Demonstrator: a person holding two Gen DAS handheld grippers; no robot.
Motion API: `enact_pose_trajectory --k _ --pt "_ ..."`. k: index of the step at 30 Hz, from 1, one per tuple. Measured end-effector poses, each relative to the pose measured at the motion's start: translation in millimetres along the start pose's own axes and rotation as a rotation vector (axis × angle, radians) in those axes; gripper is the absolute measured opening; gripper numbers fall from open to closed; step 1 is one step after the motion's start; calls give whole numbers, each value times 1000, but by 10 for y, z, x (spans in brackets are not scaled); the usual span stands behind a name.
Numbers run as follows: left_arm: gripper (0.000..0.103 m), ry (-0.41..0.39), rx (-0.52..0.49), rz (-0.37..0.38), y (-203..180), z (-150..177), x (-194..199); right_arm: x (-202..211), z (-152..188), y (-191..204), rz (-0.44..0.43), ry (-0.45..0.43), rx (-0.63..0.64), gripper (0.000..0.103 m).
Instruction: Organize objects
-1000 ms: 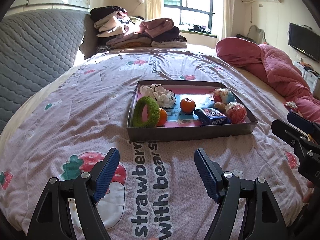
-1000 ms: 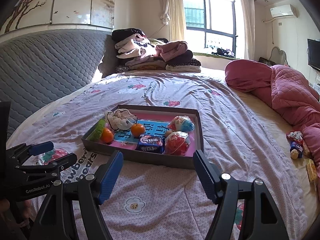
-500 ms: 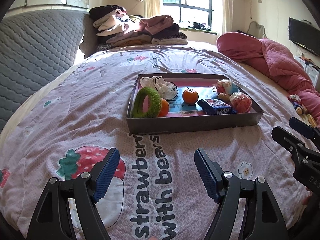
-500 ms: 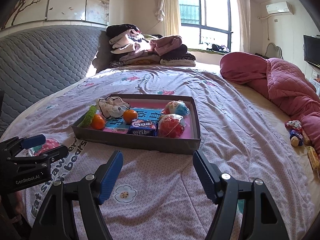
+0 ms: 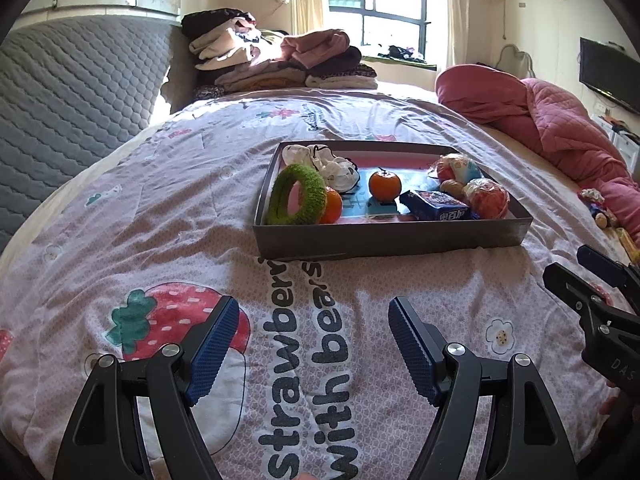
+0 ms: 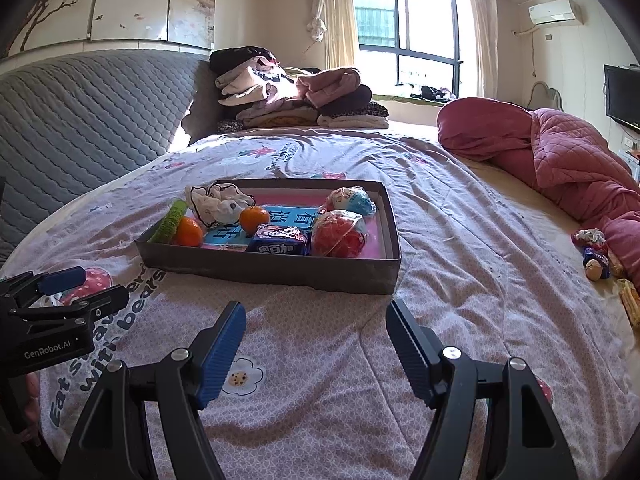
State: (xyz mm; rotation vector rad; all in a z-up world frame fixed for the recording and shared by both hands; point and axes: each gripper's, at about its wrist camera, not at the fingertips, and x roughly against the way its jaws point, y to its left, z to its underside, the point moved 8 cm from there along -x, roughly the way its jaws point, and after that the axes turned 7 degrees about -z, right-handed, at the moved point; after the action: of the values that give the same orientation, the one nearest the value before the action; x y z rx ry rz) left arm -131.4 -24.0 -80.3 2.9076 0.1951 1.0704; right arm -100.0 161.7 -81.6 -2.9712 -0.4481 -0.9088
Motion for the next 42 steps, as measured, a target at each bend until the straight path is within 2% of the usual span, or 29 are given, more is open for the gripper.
enact_pose_trajectory --k 42 --pt "78 27 16 -10 55 137 -183 -164 188 20 -7 35 -9 72"
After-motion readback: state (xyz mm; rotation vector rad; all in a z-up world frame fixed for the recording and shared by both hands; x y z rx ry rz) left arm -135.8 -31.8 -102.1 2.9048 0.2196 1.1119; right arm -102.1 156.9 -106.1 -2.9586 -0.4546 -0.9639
